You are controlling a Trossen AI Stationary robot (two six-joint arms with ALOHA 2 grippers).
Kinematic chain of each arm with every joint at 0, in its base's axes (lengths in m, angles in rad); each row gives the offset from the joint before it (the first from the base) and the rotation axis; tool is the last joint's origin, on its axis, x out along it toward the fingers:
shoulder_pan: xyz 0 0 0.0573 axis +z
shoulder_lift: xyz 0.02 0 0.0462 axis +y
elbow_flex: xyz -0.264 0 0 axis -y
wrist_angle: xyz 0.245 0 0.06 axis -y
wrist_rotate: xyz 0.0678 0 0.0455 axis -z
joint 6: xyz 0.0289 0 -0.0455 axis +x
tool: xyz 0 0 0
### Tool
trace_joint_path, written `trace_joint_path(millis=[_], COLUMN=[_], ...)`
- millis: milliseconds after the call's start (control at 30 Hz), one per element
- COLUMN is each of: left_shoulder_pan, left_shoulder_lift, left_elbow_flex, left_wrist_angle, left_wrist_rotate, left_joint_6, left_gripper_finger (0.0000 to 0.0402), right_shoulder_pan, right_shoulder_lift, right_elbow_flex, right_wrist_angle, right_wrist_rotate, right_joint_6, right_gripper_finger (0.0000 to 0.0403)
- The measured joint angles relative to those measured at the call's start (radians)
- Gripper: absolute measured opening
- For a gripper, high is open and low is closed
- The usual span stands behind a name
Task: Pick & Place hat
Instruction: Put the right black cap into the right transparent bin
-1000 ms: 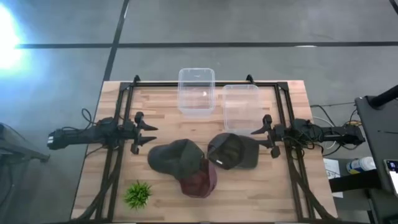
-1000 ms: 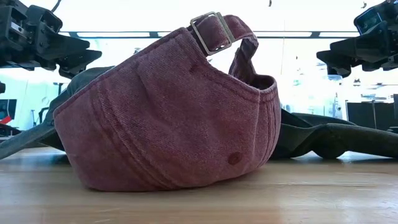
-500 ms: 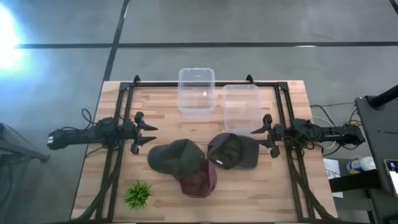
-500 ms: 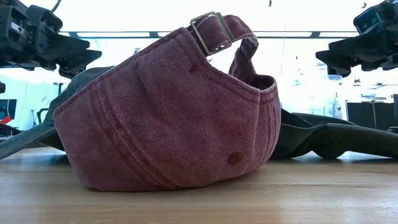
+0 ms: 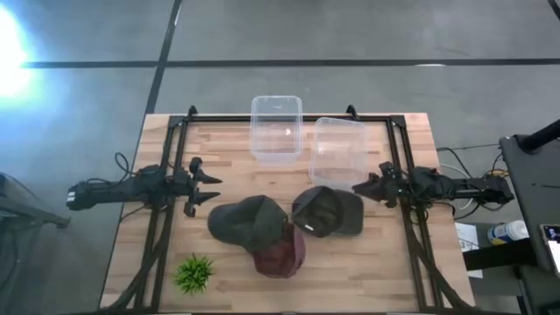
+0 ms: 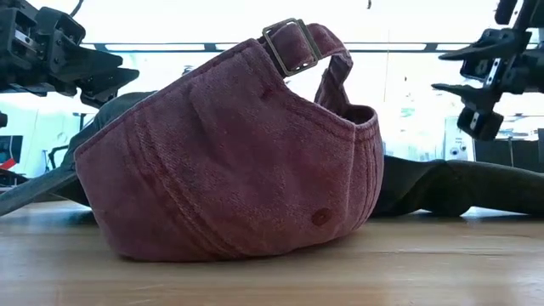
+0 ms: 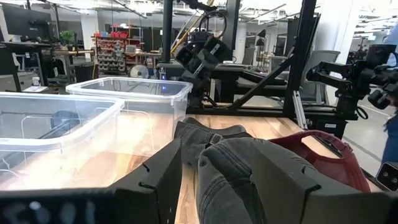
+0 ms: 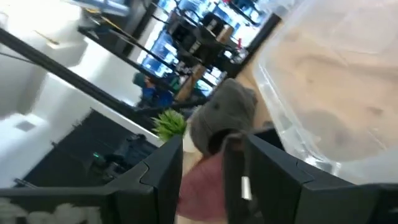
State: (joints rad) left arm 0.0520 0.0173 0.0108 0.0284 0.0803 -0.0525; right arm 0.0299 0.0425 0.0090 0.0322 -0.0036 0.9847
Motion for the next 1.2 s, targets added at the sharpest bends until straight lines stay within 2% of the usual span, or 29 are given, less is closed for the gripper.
trace_joint_path(millis=[33,133,300,467,567,733,800,900,1033,1100,1200], left_shoulder_pan=[0.000,0.000,0.000,0.000,0.000,0.000,0.000,0.000,0.000,0.000,0.000], left_shoulder_lift=[0.000,0.000,0.000,0.000,0.000,0.000,0.000,0.000,0.000,0.000,0.000], left_elbow_flex=[0.000,0.000,0.000,0.000,0.000,0.000,0.000,0.000,0.000,0.000,0.000], left_wrist_angle=[0.000,0.000,0.000,-0.001,-0.001,0.000,0.000,-0.001,0.000,0.000,0.000], left_wrist_rotate=[0.000,0.000,0.000,0.000,0.000,0.000,0.000,0.000,0.000,0.000,0.000], left_joint_6=[0.000,0.000,0.000,0.000,0.000,0.000,0.000,0.000,0.000,0.000,0.000], left_gripper_finger=[0.0181,0.0181,0.0181,0.0181,0.0181,0.0181,0.0181,0.0181,0.0181,0.0181,0.0181], right_shoulder_pan=[0.000,0.008,0.033,0.043,0.042,0.087,0.132,0.219,0.350,0.411,0.487], right_shoulder_lift=[0.002,0.005,0.022,0.045,0.063,0.147,0.216,0.362,0.614,0.746,0.933], right_elbow_flex=[0.000,0.000,0.000,0.000,0.000,0.028,0.105,0.275,0.510,0.604,0.700], right_wrist_angle=[0.006,-0.002,0.020,0.085,0.174,0.276,0.178,-0.148,-0.579,-0.722,-0.859], right_wrist_rotate=[-0.011,-0.129,-0.258,-0.187,-0.153,-0.151,-0.139,-0.110,0.033,0.095,0.106], right_joint_6=[-0.035,-0.115,0.137,0.308,0.353,0.456,0.434,0.350,0.259,0.214,0.160], right_gripper_finger=[0.0166,0.0166,0.0158,0.0145,0.0142,0.0141,0.0141,0.0141,0.0141,0.0141,0.0141])
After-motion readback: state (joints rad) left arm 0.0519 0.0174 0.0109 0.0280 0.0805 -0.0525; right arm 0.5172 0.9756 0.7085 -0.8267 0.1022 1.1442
